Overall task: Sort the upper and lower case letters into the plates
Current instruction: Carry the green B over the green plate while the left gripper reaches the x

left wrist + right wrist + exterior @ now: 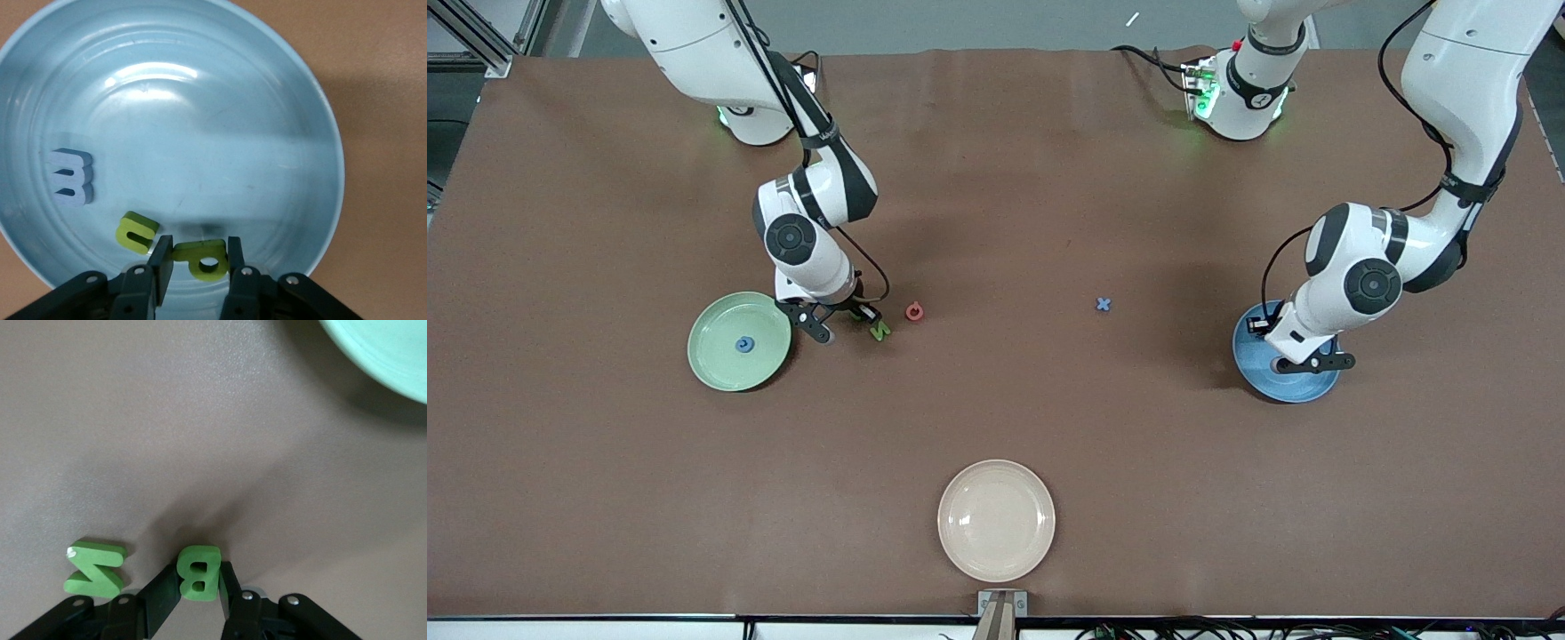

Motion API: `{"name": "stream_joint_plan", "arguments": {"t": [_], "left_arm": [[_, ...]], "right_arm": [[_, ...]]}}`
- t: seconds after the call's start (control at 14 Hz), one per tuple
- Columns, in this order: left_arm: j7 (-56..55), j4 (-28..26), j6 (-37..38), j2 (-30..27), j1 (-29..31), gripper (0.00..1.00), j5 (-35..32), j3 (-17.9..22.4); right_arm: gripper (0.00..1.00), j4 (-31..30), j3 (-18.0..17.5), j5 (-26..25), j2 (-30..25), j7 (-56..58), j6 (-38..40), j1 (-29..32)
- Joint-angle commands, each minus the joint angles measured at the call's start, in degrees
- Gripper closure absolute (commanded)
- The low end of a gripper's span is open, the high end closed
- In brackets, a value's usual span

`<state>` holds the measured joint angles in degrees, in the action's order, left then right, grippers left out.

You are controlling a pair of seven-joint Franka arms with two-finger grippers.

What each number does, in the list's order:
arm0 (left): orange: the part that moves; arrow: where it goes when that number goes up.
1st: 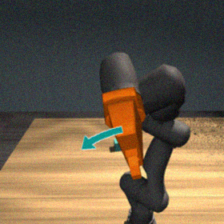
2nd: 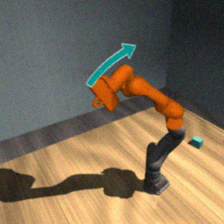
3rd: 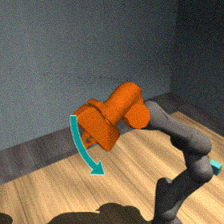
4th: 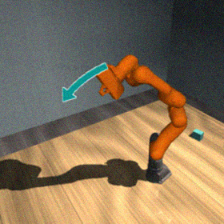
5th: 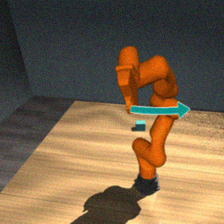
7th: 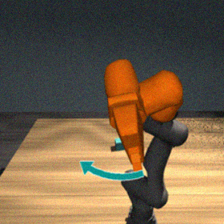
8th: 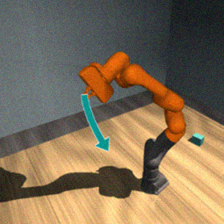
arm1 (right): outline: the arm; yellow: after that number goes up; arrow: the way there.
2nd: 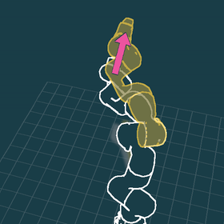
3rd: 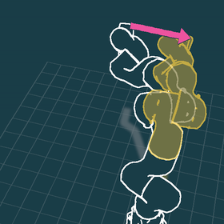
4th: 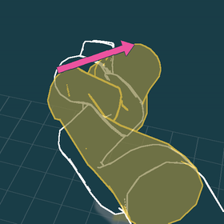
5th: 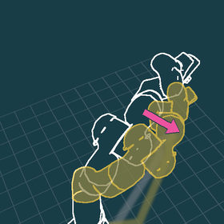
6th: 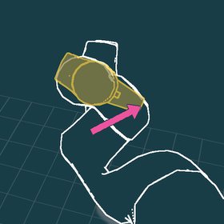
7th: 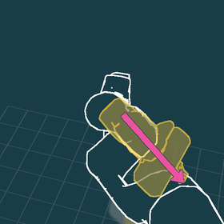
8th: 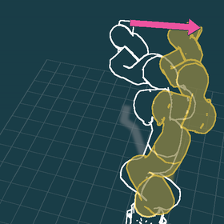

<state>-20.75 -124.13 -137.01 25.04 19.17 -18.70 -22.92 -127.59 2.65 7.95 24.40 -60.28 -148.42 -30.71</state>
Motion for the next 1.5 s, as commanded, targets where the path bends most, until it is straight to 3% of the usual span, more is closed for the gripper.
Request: {"name": "stream_joint_plan", "arguments": {"t": [0.0,0.07,0.21,0.36,0.57,0.78,1.07,1.43], "left_arm": [[0.09,-0.15,-0.36,-0.86,0.51,0.36,-0.81,-0.55],[0.27,0.02,-0.01,-1.39,0.60,0.15,-0.81,-0.55],[-0.34,0.46,0.34,-2.45,-0.10,0.06,-0.81,-0.98],[-0.78,2.21,3.14,-2.71,0.16,0.01,-0.81,-4.75],[-4.28,4.77,5.61,-2.19,-0.19,0.01,-0.72,-10.02],[-10.96,6.43,5.53,-0.26,-3.07,0.01,-0.98,-14.16],[-16.76,6.88,3.69,2.29,-10.72,0.01,-4.23,-14.17],[-22.32,6.79,-2.56,6.68,-13.80,0.01,-6.78,-13.99]], "right_arm": [[0.99,1.64,-0.02,-0.39,1.71,-0.19,1.62,0.91],[0.99,3.21,0.07,-0.47,1.71,-0.10,4.43,1.35],[0.99,7.42,0.25,-0.48,1.62,0.86,11.71,2.49],[0.99,11.12,0.25,-2.22,1.62,0.87,17.52,3.90],[0.99,13.33,0.16,-7.93,1.10,3.66,22.63,5.91],[0.99,14.13,0.25,-8.39,-0.92,13.75,27.12,11.09],[0.98,13.08,0.16,-8.39,-2.33,20.80,29.77,19.18],[0.98,11.32,0.16,-8.30,-1.20,21.26,26.53,21.92]]}}
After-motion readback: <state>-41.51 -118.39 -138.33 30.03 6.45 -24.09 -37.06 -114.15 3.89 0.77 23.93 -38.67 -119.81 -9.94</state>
